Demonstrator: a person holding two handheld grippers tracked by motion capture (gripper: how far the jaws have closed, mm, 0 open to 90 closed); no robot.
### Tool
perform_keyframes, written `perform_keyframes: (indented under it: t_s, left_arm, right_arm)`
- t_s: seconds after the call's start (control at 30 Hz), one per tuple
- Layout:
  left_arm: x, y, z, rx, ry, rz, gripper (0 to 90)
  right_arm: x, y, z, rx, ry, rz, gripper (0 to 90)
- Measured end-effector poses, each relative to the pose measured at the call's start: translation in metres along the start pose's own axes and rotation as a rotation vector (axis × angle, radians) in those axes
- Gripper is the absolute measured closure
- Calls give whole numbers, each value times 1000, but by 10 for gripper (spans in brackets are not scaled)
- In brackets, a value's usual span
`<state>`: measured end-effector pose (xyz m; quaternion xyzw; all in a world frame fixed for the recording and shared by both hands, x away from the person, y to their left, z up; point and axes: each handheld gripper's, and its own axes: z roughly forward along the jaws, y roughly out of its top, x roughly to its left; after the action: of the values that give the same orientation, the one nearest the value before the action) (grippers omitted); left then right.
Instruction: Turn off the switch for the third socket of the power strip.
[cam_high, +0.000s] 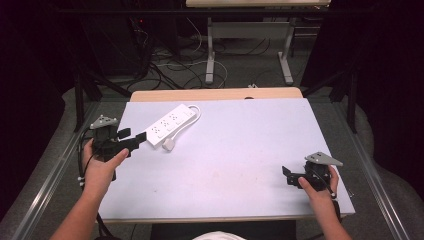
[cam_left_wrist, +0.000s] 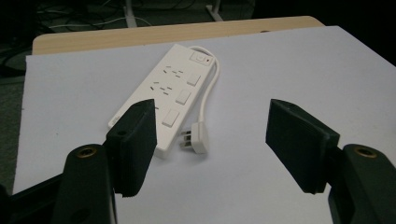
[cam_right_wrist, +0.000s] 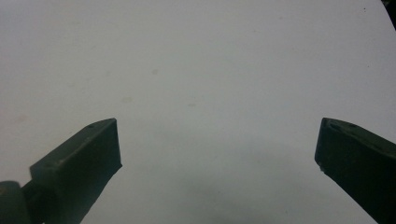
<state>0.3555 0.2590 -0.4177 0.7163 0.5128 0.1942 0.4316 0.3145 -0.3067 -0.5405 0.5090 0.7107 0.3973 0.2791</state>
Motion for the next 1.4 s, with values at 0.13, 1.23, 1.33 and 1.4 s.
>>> perform_keyframes:
  t_s: [0.13, 1.23, 1.33, 1.4]
  left_arm:
    - [-1, 7, 1, 4, 4, 0, 340]
    - [4, 59, 23, 55, -9, -58, 391]
    - [4, 63, 27, 62, -9, -60, 396]
    - [5, 65, 28, 75, -20, -68, 400]
  right_arm:
    - [0, 0, 0, 2, -1, 7, 0]
    - [0, -1, 1, 12, 7, 17, 0]
    - [0, -1, 1, 12, 7, 16, 0]
    - [-1, -1, 1, 10, 5, 8, 0]
